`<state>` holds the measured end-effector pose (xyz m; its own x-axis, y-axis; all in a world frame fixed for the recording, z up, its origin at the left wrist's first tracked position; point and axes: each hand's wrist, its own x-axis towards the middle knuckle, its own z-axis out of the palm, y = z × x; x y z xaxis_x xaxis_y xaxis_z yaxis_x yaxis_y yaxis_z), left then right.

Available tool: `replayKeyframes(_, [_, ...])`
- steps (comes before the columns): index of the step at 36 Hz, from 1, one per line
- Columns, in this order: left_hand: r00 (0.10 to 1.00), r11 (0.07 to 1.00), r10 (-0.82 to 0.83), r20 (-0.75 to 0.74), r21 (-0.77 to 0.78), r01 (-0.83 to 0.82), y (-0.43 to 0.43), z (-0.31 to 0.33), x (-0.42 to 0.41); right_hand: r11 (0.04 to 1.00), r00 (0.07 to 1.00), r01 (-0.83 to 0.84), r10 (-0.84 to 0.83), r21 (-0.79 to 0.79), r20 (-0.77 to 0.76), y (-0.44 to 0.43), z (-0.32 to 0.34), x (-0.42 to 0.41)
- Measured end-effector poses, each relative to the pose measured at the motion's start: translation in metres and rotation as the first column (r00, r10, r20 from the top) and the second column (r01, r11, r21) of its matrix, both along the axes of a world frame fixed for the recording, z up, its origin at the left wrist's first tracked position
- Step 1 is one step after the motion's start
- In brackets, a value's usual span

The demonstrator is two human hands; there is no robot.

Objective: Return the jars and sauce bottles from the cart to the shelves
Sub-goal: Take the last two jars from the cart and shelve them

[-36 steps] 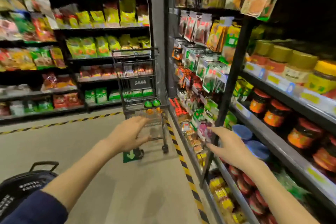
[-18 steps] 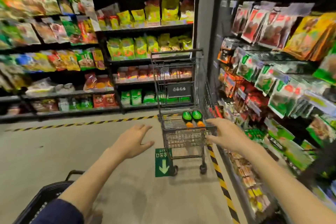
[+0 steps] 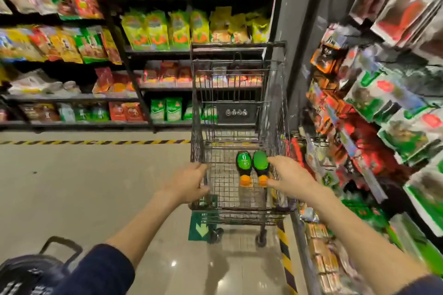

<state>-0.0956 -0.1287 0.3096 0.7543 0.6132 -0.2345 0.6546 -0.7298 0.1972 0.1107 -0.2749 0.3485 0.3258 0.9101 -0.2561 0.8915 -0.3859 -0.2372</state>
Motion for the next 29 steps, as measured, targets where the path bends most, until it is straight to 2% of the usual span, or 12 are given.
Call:
replayKeyframes(5, [0.994,0.995,-0.07,-0.081,0.066,0.075,0.043,-0.04,0.049,0.998,0.999,0.013,-0.016,-0.06,-0.037,0.045,-0.037,0.046])
replayKeyframes(14, [0.962,0.987,-0.138,-0.234,-0.111,0.115,0.12,-0.123,0.145,0.976,0.98,0.115,-0.142,-0.184,-0.137,0.125,-0.117,0.113])
replayKeyframes(19, [0.925,0.969,-0.177,-0.336,-0.223,0.105,0.159,-0.174,0.191,0.938,0.955,0.138,-0.21,-0.317,-0.208,0.169,-0.164,0.148])
replayKeyframes(25, [0.937,0.901,-0.041,-0.348,-0.419,-0.117,0.183,-0.228,0.227,0.889,0.935,0.209,-0.303,-0.408,-0.182,0.205,-0.229,0.172])
replayKeyframes(27, [0.931,0.821,0.057,-0.361,-0.514,-0.25,0.187,-0.251,0.238,0.873,0.921,0.241,-0.343,-0.424,-0.184,0.213,-0.251,0.178])
replayKeyframes(29, [0.908,0.698,0.174,-0.382,-0.602,-0.387,0.189,-0.269,0.247,0.856,0.91,0.258,-0.371,-0.448,-0.185,0.219,-0.273,0.183])
